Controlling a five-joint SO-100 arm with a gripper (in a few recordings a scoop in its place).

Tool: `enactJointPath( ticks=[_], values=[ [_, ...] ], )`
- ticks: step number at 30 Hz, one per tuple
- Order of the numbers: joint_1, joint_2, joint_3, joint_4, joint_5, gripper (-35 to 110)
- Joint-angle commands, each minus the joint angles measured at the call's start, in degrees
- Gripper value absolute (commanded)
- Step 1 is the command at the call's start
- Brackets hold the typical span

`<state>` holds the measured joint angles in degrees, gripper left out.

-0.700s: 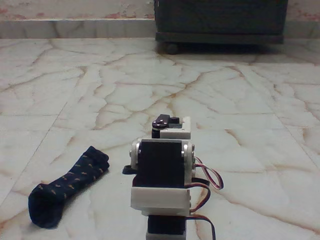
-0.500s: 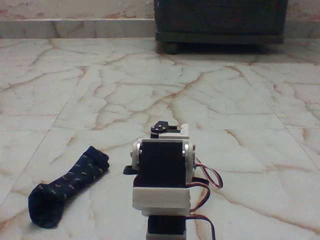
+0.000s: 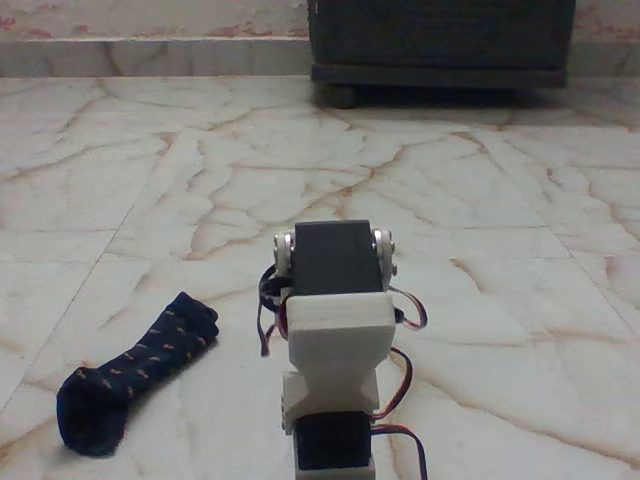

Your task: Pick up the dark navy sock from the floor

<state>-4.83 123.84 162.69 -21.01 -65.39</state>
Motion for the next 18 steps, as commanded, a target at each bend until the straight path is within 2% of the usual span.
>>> enactJointPath(
  ticks=[1,8,9,10,14,18],
  values=[
    [-1.1,-0.4,-2.3,1.7,3.6,0],
    [-8.3,-6.7,-9.8,17.5,17.0,0],
    [-9.3,-7.6,-65.3,18.1,18.2,0],
    [-10.5,-8.7,-10.2,19.2,19.2,0],
    [-14.2,-12.6,-10.0,20.0,23.3,1],
    [-17.7,-17.1,-12.4,25.7,27.2,2]
  ],
)
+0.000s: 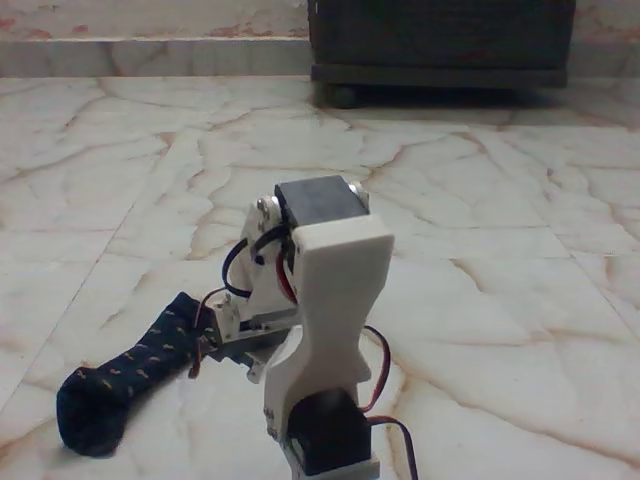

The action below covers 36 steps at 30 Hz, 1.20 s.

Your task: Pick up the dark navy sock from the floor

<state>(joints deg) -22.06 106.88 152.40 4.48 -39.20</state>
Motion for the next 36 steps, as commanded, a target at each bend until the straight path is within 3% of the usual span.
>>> enactJointPath(
  ticks=[1,6,10,23,36],
  values=[
    [-1.3,-1.2,-3.4,2.3,2.5,3],
    [-4.9,-6.2,-14.1,14.9,9.1,9],
    [-8.3,-10.1,-21.9,18.2,13.5,10],
    [-20.5,-32.4,-45.3,19.4,26.5,11],
    [-25.5,-48.1,-59.4,21.4,30.4,11]
  ],
)
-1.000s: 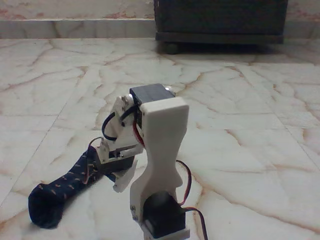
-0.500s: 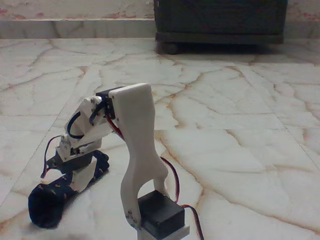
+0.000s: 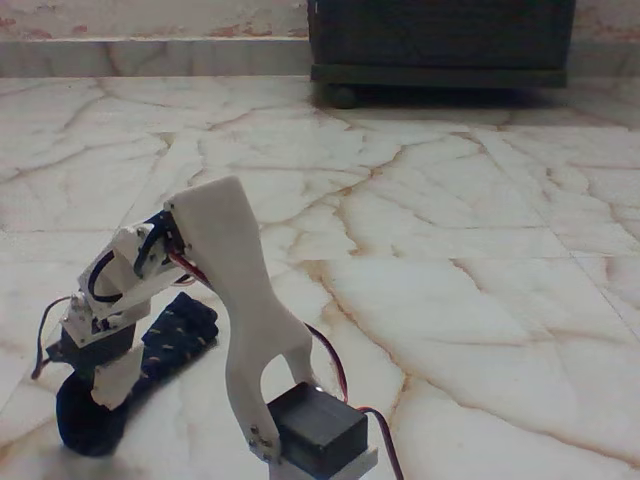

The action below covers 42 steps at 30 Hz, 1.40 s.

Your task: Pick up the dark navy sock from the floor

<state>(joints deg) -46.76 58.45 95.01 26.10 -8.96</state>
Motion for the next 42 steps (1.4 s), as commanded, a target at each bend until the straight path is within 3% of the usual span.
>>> enactJointPath(
  ticks=[1,11,21,26,33,42],
  values=[
    [-0.4,-2.7,-4.6,0.1,-0.3,11],
    [0.7,-18.3,-20.9,4.3,-1.3,11],
    [1.2,-21.4,-21.2,3.0,-3.1,2],
    [3.0,-14.0,-11.2,-0.4,-5.2,0],
    [8.5,7.5,13.1,-4.9,-15.4,0],
    [17.1,30.3,32.3,-7.7,-27.8,0]
  ],
)
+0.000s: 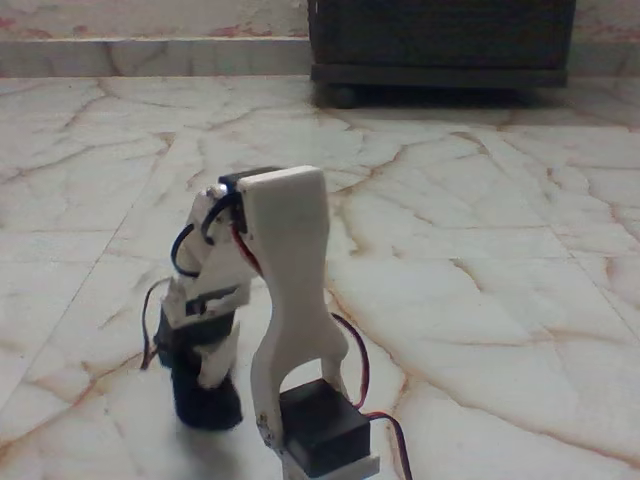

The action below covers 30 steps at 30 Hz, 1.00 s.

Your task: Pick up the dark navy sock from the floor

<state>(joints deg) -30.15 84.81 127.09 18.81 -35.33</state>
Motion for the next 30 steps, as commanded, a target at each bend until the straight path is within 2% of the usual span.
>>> enactJointPath(
  ticks=[1,9,13,14,24,30],
  values=[
    [1.3,6.7,1.3,0.4,-2.8,0],
    [11.5,26.8,15.4,-2.0,-16.8,0],
    [19.6,33.5,22.9,-6.9,-27.2,0],
    [21.0,35.5,26.6,-11.9,-29.0,0],
    [27.7,50.8,34.1,-11.0,-32.5,0],
    [31.2,53.0,39.9,-21.9,-36.6,0]
  ],
)
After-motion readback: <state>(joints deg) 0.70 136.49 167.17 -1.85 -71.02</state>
